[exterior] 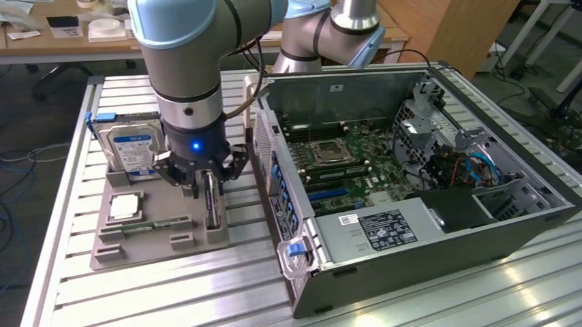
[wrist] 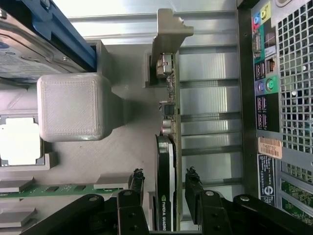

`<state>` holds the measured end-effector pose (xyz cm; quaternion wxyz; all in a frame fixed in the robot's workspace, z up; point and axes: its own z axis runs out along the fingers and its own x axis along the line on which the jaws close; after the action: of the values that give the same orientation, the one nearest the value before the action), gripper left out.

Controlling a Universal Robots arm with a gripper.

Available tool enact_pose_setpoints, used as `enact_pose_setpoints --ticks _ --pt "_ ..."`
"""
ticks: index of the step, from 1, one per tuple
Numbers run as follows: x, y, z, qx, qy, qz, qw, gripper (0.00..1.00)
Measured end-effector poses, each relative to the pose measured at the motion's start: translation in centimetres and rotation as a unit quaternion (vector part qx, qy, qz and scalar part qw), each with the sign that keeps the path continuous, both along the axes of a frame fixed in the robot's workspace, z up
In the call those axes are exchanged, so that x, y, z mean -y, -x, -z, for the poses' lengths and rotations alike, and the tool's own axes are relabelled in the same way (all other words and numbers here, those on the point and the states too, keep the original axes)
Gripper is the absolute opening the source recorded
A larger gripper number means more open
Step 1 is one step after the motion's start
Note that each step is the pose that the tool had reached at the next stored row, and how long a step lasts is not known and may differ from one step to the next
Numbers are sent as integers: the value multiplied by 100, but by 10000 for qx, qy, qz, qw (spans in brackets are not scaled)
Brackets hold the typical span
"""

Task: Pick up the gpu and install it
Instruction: 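Pick up the gpu and move the gpu toward the slot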

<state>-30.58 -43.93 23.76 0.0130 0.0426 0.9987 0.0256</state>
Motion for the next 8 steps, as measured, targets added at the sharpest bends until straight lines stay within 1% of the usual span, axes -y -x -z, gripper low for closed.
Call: enact_pose_setpoints --ticks 6,8 --pt "-1 -16 33 -3 0 0 10000 47" --pt "-8 -16 41 -3 -1 0 10000 47"
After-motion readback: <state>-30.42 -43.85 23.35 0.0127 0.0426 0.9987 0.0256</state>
